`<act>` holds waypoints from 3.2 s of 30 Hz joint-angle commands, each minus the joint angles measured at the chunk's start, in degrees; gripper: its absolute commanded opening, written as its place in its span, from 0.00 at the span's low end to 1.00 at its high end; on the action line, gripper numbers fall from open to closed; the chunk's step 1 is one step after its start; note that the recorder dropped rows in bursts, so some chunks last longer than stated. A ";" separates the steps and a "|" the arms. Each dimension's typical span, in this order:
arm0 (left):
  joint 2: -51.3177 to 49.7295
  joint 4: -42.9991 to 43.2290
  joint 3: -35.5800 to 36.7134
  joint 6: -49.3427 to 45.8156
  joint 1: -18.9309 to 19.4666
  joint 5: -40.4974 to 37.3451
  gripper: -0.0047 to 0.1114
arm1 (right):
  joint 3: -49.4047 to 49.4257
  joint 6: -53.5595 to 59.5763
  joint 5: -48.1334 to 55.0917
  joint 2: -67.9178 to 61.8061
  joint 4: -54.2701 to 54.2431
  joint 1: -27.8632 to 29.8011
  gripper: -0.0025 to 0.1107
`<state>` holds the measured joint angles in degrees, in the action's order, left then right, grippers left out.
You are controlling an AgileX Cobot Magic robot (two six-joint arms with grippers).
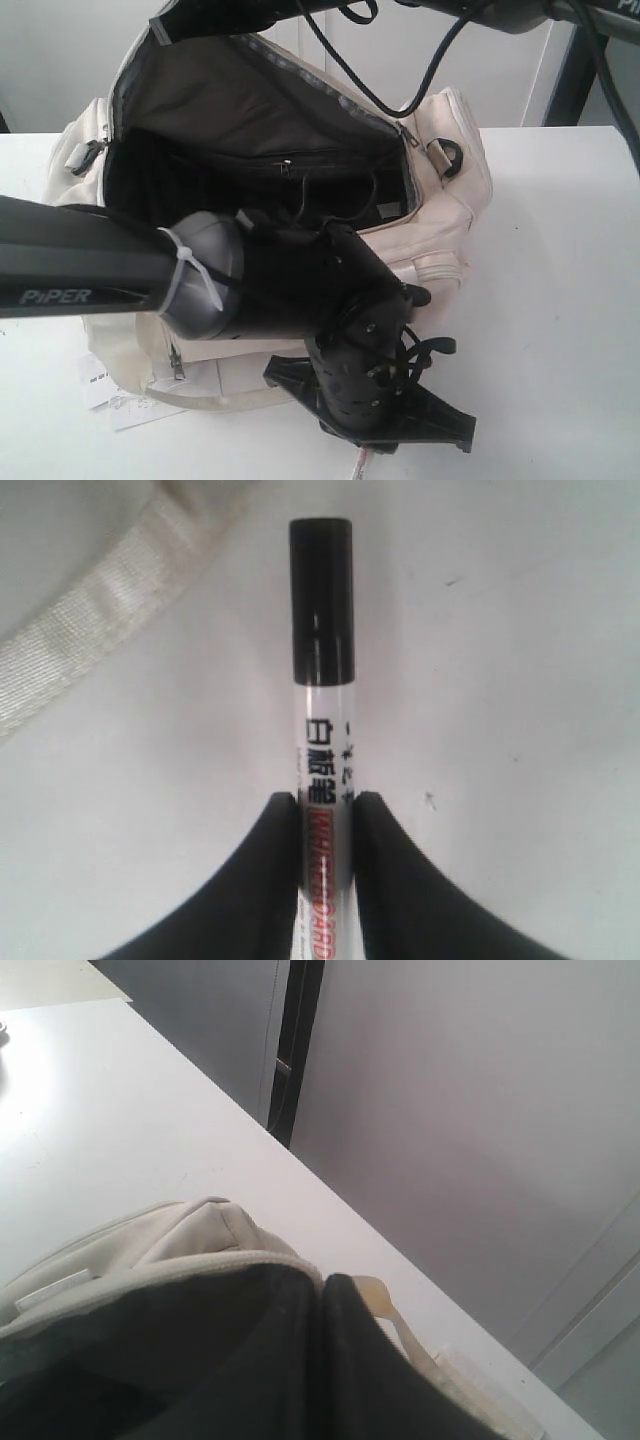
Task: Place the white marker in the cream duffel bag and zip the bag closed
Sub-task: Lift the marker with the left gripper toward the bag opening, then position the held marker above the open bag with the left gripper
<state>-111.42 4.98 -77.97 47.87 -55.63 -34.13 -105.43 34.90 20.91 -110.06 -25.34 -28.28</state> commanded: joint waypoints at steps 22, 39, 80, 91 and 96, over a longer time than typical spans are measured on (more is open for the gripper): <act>17.61 22.52 5.61 7.40 -9.82 -14.43 0.04 | -0.12 -1.44 -1.31 0.80 -0.21 0.39 0.02; 35.94 42.46 20.81 15.30 -10.30 -8.59 0.04 | -0.12 -1.55 -1.31 0.80 -0.21 0.39 0.02; 41.79 37.79 35.30 -10.66 39.69 70.21 0.04 | -0.12 -1.55 -1.31 0.80 -0.21 0.39 0.02; 31.15 21.81 35.30 -17.37 39.69 83.81 0.04 | -0.12 -1.55 -1.31 0.80 -0.21 0.39 0.02; 28.95 22.09 35.30 -20.33 39.69 85.27 0.09 | -0.12 -1.55 -1.31 0.80 -0.21 0.39 0.02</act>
<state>-81.82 26.87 -42.74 29.40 -15.80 49.03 -105.43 33.58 20.96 -109.75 -25.34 -28.28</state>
